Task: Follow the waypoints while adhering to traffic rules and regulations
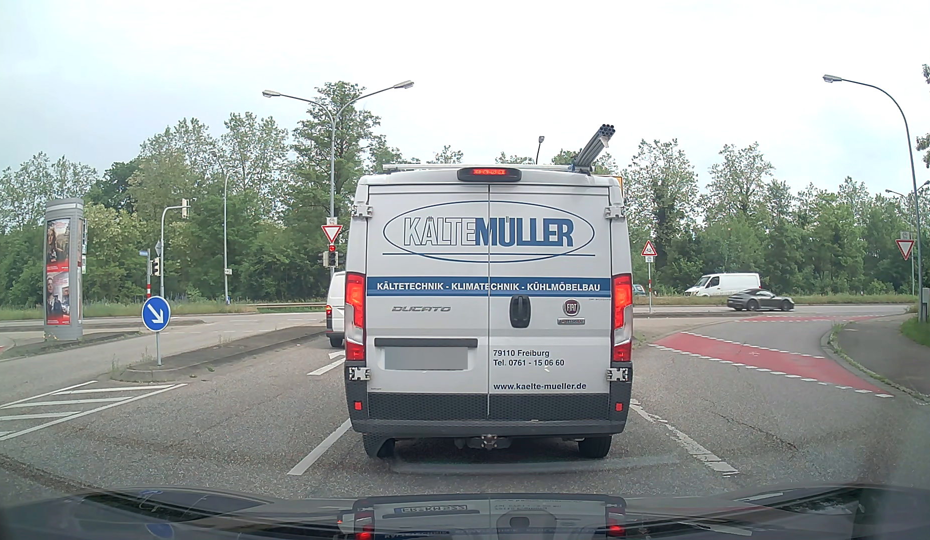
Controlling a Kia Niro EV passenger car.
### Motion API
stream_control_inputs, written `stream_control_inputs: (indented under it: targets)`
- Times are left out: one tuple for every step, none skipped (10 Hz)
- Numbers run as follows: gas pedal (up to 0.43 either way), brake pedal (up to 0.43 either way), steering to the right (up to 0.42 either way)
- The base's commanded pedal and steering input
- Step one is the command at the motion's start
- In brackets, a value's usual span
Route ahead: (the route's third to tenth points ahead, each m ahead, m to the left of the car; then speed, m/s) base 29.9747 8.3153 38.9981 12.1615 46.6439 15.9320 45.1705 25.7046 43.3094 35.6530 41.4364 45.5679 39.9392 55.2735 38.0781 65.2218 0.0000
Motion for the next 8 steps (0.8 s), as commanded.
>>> stream_control_inputs:
  targets:
    - [0.000,0.280,-0.002]
    - [0.000,0.280,-0.002]
    - [0.000,0.280,-0.002]
    - [0.000,0.280,-0.002]
    - [0.000,0.280,-0.002]
    - [0.000,0.280,-0.002]
    - [0.000,0.280,-0.002]
    - [0.000,0.280,-0.002]
